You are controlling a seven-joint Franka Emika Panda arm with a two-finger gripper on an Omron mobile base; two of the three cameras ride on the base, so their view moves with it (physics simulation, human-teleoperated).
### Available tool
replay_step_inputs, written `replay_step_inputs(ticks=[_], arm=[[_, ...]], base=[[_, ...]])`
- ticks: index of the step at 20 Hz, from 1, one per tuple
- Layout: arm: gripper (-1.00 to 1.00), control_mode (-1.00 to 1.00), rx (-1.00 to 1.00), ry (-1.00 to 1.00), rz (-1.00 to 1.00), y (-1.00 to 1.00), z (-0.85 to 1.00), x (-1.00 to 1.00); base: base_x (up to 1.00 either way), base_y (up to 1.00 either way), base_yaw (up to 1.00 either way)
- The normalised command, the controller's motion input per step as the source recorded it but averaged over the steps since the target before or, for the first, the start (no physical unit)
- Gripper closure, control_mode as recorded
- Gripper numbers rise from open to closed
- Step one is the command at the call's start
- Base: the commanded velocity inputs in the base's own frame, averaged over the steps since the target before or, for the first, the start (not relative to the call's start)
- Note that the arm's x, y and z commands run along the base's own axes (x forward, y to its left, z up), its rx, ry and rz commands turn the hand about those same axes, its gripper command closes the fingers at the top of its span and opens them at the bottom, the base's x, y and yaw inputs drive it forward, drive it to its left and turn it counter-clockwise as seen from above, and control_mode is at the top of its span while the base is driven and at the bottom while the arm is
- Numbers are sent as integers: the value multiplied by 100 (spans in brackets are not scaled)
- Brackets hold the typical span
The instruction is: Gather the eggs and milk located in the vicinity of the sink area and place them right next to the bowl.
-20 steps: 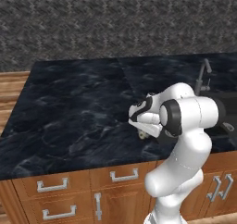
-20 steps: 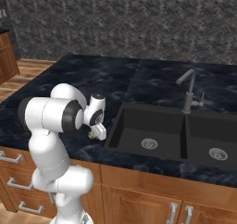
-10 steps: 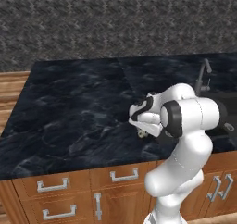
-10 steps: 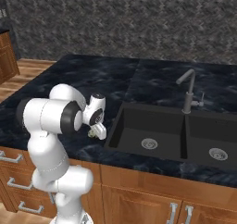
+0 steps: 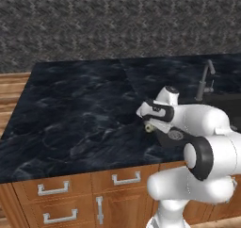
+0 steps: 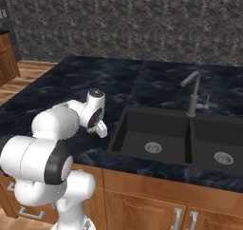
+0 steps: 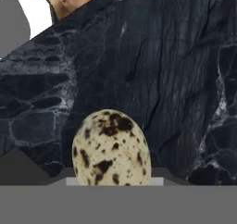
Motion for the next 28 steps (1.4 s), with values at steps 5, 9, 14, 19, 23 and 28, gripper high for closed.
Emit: replay_step_inputs(ticks=[5,9,14,19,23,28], arm=[[100,-100,14,-1,-17,0,97,-36],[100,-100,25,2,-25,-12,100,-40],[100,-100,33,0,-40,-27,88,-50],[100,-100,34,-1,-53,-22,76,-53],[100,-100,32,0,-54,-29,53,-46],[100,-100,19,-7,-23,-53,3,-73]], base=[[0,0,0],[0,0,0],[0,0,0],[0,0,0],[0,0,0],[0,0,0]])
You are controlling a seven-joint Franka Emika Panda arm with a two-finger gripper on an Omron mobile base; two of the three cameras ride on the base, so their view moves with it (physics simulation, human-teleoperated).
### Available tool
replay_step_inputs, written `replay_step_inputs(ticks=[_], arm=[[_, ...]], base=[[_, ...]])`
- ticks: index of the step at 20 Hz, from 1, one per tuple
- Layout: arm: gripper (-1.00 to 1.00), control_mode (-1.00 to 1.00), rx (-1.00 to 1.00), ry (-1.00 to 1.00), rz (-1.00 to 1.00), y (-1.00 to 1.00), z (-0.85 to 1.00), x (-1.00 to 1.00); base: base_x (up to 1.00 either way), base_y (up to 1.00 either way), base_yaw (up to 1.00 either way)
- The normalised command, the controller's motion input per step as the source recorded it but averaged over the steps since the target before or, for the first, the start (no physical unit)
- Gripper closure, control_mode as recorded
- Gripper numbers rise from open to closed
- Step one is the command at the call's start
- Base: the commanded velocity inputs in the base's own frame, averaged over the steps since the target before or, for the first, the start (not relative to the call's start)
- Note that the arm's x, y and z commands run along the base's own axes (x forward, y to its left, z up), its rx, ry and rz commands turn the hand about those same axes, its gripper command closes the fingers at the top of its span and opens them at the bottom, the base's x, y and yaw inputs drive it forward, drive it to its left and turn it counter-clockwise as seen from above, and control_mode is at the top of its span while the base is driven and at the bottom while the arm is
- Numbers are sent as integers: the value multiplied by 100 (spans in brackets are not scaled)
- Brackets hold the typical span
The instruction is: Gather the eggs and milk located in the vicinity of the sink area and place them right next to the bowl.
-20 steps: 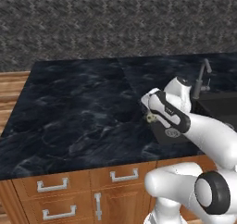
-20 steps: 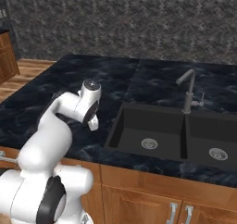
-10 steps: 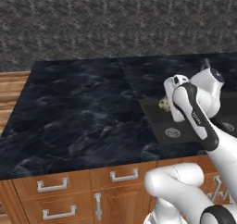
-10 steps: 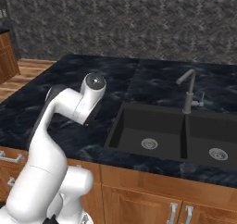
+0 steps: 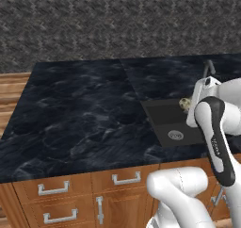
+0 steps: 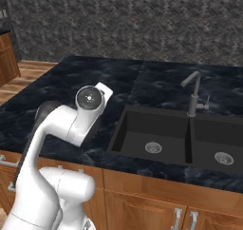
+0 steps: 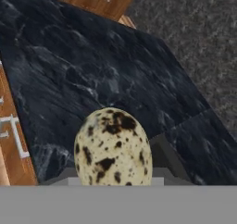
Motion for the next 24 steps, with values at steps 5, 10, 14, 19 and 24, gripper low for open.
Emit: replay_step_inputs(ticks=[5,10,14,19,24], arm=[[100,-100,1,-9,0,-25,0,-69],[100,-100,0,-3,0,-5,0,-46],[100,-100,0,0,0,0,0,0],[100,100,0,0,0,0,0,0],[100,100,0,0,0,0,0,0]], base=[[0,0,0],[0,0,0],[0,0,0],[-37,-9,0],[-75,-40,0]])
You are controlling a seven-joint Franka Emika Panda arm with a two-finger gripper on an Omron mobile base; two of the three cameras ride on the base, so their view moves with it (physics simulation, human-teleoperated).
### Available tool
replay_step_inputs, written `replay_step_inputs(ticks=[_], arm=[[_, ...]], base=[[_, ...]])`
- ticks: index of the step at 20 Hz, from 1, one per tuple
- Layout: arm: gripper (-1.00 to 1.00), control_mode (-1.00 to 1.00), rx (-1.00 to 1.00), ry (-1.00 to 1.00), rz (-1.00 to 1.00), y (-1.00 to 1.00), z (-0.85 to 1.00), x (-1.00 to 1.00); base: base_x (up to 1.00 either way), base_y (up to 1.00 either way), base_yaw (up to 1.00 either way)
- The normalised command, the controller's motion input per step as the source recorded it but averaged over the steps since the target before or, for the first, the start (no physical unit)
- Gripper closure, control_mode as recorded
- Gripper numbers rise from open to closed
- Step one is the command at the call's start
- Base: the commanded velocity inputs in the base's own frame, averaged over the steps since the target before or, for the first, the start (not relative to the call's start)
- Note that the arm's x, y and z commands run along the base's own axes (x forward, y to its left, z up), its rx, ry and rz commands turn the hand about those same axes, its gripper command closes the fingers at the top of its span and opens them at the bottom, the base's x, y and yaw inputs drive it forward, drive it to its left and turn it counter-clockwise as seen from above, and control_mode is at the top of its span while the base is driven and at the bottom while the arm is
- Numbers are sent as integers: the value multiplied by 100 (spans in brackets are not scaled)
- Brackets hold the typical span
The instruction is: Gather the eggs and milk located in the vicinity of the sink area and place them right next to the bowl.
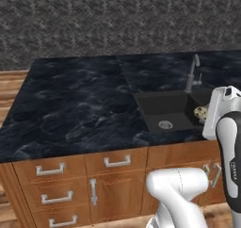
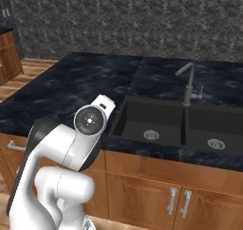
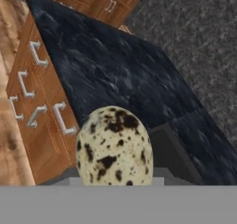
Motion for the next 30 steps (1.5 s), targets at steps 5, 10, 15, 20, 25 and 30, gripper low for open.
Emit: replay_step_inputs(ticks=[5,10,15,20,25,30], arm=[[100,100,0,0,0,0,0,0],[100,100,0,0,0,0,0,0],[100,100,0,0,0,0,0,0],[100,100,0,0,0,0,0,0],[100,100,0,0,0,0,0,0],[100,100,0,0,0,0,0,0]], base=[[-59,-51,0],[-18,-76,0],[-3,-96,0],[-5,-99,0],[-1,-100,0],[-2,-98,0]])
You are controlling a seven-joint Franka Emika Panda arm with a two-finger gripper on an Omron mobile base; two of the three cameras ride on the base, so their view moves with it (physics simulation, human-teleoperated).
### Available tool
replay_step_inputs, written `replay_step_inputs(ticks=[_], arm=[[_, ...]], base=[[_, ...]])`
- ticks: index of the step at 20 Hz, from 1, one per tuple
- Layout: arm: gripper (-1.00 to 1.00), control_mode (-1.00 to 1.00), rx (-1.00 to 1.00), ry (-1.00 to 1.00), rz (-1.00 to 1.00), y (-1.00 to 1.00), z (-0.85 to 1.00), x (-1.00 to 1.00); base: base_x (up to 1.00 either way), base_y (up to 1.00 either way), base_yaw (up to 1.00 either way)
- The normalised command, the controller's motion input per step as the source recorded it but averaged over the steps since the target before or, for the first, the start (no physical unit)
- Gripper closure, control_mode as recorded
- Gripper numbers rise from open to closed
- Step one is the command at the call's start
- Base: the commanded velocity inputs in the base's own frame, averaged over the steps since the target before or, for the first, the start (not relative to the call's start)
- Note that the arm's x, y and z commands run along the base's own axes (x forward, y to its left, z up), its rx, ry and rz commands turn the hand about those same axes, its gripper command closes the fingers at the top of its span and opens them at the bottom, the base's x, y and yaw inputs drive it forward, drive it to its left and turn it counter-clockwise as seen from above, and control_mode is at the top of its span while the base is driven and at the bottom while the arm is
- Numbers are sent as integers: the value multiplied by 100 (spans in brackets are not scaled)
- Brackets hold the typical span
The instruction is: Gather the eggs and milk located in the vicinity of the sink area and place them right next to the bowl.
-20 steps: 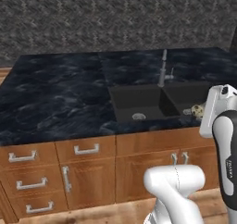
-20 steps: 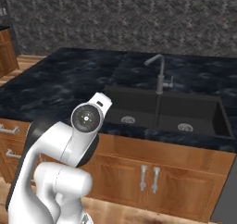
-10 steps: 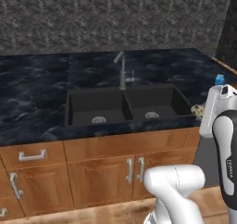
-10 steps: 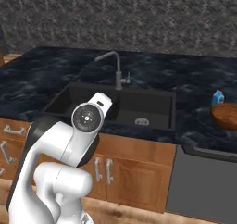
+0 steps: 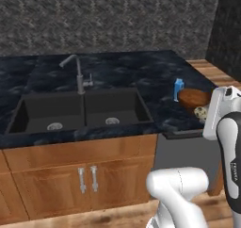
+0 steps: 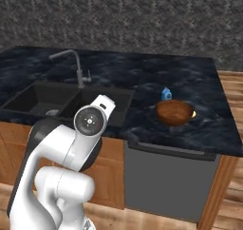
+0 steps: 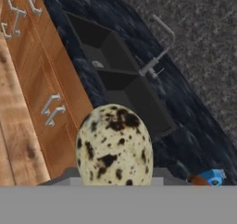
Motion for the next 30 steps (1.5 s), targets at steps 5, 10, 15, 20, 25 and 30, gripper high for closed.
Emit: replay_step_inputs(ticks=[5,10,15,20,25,30], arm=[[100,100,0,0,0,0,0,0],[100,100,0,0,0,0,0,0],[100,100,0,0,0,0,0,0],[100,100,0,0,0,0,0,0],[100,100,0,0,0,0,0,0],[100,100,0,0,0,0,0,0]], base=[[-3,-87,0],[-4,-73,0],[0,-35,0],[17,0,0],[35,-22,0],[44,-48,0]])
